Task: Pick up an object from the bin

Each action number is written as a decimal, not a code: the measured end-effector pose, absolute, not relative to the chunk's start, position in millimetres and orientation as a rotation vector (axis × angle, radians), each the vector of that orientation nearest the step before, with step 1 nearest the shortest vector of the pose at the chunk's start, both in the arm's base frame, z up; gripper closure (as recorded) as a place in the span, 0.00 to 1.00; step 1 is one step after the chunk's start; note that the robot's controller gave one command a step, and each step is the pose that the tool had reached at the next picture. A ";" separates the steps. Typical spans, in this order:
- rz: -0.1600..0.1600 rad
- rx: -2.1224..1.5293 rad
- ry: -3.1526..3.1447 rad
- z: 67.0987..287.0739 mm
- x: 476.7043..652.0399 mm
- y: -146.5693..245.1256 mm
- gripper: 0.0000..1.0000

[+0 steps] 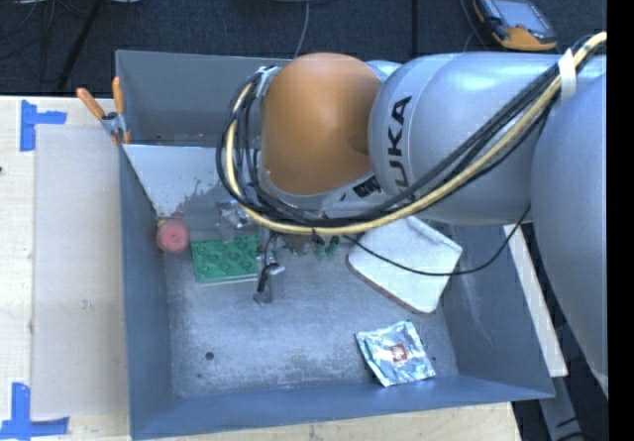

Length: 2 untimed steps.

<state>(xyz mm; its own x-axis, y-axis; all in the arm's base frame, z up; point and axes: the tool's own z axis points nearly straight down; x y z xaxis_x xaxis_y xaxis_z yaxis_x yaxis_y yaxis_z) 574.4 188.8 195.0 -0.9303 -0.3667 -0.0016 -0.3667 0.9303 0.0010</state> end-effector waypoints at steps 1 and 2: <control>-0.002 -0.424 3.119 71.2 598.2 147.3 0.00; 0.005 -0.373 3.109 182.9 606.7 183.1 0.00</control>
Offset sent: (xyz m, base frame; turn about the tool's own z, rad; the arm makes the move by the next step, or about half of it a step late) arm 0.0249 -0.0398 -0.1185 0.1061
